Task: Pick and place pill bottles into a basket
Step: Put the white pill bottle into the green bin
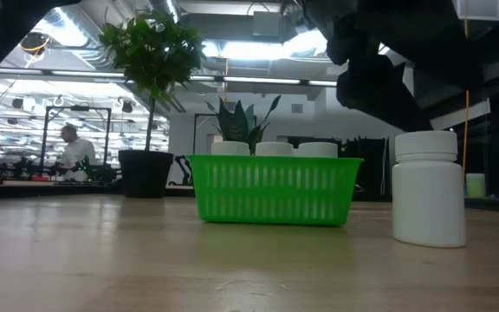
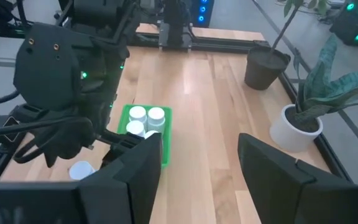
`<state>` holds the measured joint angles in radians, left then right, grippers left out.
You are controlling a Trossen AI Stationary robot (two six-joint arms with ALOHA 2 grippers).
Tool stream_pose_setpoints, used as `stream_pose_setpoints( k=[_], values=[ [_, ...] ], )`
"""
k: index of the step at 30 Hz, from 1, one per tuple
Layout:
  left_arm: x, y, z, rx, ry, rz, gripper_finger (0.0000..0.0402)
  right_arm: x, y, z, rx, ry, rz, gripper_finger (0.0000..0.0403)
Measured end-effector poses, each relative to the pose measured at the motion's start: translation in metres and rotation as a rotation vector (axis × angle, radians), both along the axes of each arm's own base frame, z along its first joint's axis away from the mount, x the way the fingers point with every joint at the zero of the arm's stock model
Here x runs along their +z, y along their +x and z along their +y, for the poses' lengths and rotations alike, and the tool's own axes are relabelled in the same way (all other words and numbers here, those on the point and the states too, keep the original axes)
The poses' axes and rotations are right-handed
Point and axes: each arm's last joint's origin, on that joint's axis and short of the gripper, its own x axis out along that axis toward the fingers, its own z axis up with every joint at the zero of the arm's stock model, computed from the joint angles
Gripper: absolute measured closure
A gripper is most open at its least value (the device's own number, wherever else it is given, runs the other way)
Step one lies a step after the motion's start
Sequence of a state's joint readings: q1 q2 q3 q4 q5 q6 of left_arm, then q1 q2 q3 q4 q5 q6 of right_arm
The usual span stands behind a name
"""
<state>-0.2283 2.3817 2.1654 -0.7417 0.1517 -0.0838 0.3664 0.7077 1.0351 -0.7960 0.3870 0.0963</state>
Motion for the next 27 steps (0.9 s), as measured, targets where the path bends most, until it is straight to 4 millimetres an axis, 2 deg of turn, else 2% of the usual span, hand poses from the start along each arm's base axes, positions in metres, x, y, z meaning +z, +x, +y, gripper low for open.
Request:
stream_pose_setpoints(
  k=[6,12,14,19,27],
  values=[
    [-0.001,0.000,0.001,0.020,0.012,0.003,0.0025,0.001,-0.002,-0.001,0.000,0.002,-0.006,0.0191],
    [-0.030,0.005,0.000,0.041,-0.008,0.073,0.0027,0.001,-0.004,-0.002,0.000,0.002,-0.011,0.0191],
    [-0.032,0.006,-0.001,0.055,-0.017,0.081,0.0033,0.001,-0.004,-0.002,0.000,0.003,-0.013,0.0191],
    [-0.036,0.006,-0.001,0.069,-0.030,0.098,0.0064,0.001,-0.005,-0.002,0.000,0.003,-0.010,0.0191],
    [-0.037,0.005,-0.001,0.073,-0.028,0.116,0.0140,0.001,-0.005,-0.002,0.000,0.002,-0.008,0.0191]
  ],
)
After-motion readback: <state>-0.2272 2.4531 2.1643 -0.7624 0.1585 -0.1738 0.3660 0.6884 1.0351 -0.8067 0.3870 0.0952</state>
